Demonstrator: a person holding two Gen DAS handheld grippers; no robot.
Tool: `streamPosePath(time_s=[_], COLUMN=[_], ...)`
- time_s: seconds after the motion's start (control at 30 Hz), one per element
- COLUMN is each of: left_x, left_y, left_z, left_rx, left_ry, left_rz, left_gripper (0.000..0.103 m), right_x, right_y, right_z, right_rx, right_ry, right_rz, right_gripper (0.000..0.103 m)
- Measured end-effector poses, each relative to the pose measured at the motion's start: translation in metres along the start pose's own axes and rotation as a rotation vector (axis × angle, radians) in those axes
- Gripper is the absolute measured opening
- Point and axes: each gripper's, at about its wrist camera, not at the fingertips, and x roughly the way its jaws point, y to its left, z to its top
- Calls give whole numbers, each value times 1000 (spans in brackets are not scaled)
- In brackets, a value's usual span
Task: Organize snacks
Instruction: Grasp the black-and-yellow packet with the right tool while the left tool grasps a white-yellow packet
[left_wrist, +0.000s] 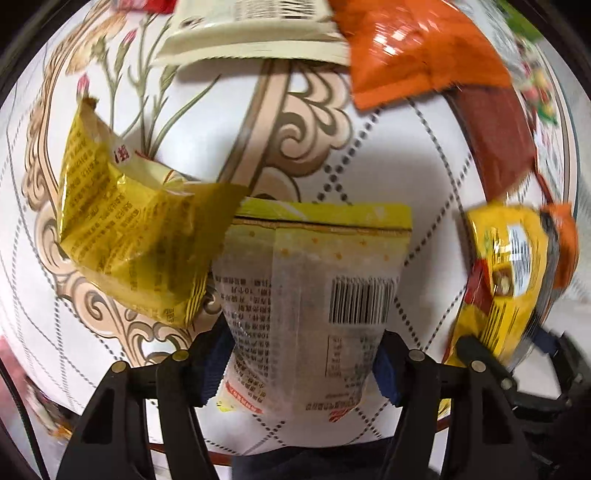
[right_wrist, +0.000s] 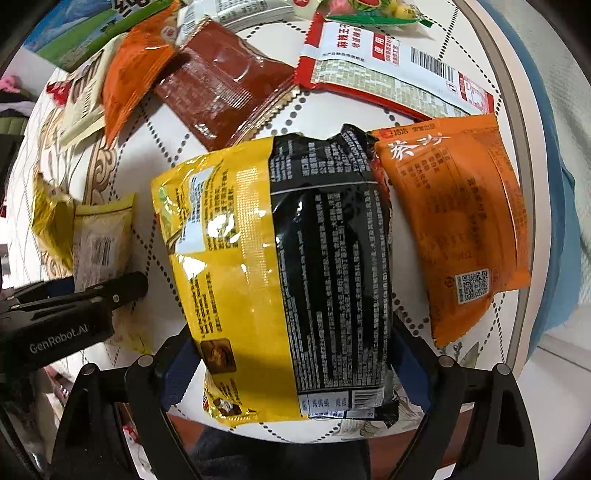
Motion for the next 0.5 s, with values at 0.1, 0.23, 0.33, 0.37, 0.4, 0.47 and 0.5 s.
streamPosePath(time_s=[0.1,0.23,0.33,0.37,0.4,0.47,0.5], left_x=[-6,-33,-50,-54,-59,-73,-78], left_y=[15,33,50,54,59,69,73], left_z=[-6,8,-4,-8,-12,-24,-28], left_rx=[-31,-27,-7,-3,3,20,23], left_ry=[-10,-32,-55,-62,-68,-77,-81], left_rz=[-27,-33,-44,-45,-44,-53,-56], left_gripper=[64,53,48,45,43,42,42], right_x=[4,8,1,-3,-3,-9,-12], right_y=[3,14,27,28,29,34,36], right_z=[2,6,5,3,-1,-5,-7], right_rx=[15,25,44,52,63,69,69], right_ry=[-5,-30,-43,-45,-49,-64,-74], right_rz=[-22,-45,-49,-42,-34,-33,-29], right_gripper=[93,89,89,88,88,88,88])
